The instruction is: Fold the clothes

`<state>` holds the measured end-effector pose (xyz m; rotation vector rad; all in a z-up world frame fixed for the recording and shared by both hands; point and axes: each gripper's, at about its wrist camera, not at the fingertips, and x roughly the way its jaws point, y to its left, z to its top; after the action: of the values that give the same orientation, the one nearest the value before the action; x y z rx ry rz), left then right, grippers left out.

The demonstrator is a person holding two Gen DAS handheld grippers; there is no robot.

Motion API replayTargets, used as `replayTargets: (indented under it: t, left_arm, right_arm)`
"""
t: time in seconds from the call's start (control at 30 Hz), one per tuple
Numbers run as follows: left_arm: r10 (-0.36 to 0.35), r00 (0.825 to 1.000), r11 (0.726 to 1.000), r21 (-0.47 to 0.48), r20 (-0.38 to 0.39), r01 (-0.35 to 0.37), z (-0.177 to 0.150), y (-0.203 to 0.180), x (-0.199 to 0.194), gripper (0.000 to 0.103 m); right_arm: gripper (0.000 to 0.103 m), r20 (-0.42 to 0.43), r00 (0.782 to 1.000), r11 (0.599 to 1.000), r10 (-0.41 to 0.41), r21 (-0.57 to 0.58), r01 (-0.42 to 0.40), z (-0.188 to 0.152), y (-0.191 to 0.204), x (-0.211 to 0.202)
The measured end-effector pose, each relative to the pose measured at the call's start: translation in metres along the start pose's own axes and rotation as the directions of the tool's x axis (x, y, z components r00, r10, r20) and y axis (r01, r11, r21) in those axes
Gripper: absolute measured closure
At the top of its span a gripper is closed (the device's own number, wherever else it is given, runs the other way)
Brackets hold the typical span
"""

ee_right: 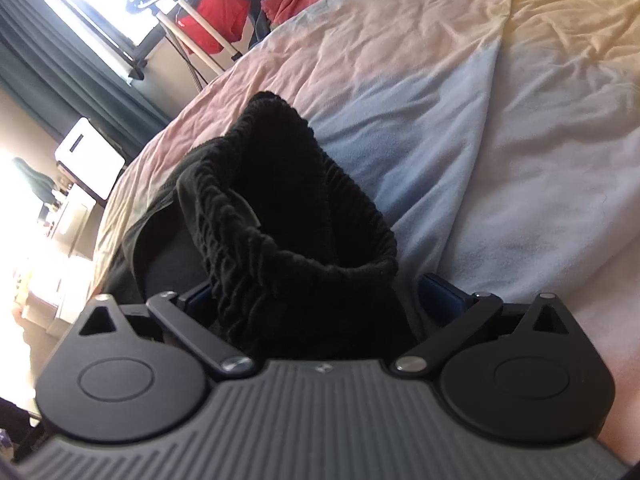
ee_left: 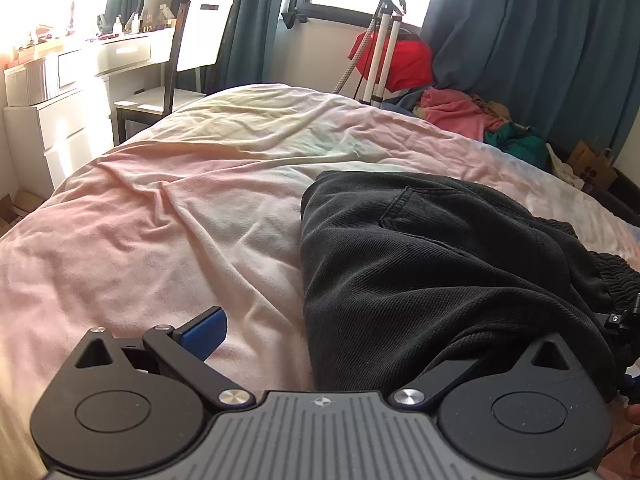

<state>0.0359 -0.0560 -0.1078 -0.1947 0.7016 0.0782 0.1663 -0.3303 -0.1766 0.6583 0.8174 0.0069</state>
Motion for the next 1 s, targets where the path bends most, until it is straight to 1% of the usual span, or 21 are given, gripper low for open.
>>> replayTargets:
  t: [0.1, 0.27, 0.3, 0.33, 0.4, 0.5, 0.57, 0.7, 0.87, 1.0]
  left_arm:
    - [0.003, 1.0, 1.0, -0.001, 0.0, -0.003, 0.0, 0.0, 0.0, 0.0]
    - [0.016, 1.0, 1.0, 0.003, 0.002, -0.016, -0.001, -0.002, 0.001, 0.0]
    - [0.018, 1.0, 1.0, 0.004, 0.002, -0.018, -0.002, -0.002, 0.001, 0.0]
    - [0.02, 1.0, 1.0, 0.006, 0.003, -0.02, -0.002, -0.002, 0.001, 0.0]
    - [0.027, 1.0, 1.0, 0.008, 0.002, -0.027, -0.003, -0.003, 0.002, 0.0]
    - [0.034, 0.999, 0.999, 0.008, 0.001, -0.034, -0.003, -0.003, 0.003, 0.0]
    - [0.037, 0.999, 0.999, 0.009, 0.001, -0.037, -0.004, -0.004, 0.003, 0.0]
    - [0.042, 0.999, 0.999, 0.012, 0.002, -0.042, -0.004, -0.005, 0.003, 0.0]
    - [0.043, 0.999, 0.999, 0.01, 0.0, -0.043, -0.005, -0.006, 0.003, 0.0]
    - [0.043, 0.999, 0.999, 0.009, -0.002, -0.043, -0.004, -0.006, 0.003, 0.0]
  right_arm:
    - [0.0, 0.003, 1.0, 0.999, -0.018, -0.045, 0.018, -0.002, 0.008, 0.0]
    - [0.0, 0.032, 0.997, 0.985, -0.066, -0.16, 0.07, -0.007, 0.03, -0.007]
    - [0.001, 0.043, 0.996, 0.976, -0.075, -0.2, 0.082, -0.008, 0.037, -0.009]
    - [0.005, 0.055, 0.995, 0.966, -0.083, -0.241, 0.094, -0.01, 0.044, -0.01]
    - [0.005, 0.077, 0.992, 0.944, -0.099, -0.307, 0.118, -0.015, 0.056, -0.014]
    - [0.005, 0.102, 0.988, 0.918, -0.119, -0.368, 0.148, -0.02, 0.065, -0.018]
    - [0.005, 0.107, 0.986, 0.911, -0.124, -0.381, 0.156, -0.02, 0.067, -0.018]
    - [0.006, 0.108, 0.986, 0.91, -0.125, -0.383, 0.157, -0.018, 0.067, -0.016]
    - [0.006, 0.122, 0.983, 0.895, -0.137, -0.409, 0.176, -0.02, 0.075, -0.013]
    - [0.006, 0.123, 0.983, 0.894, -0.139, -0.411, 0.178, -0.022, 0.076, -0.013]
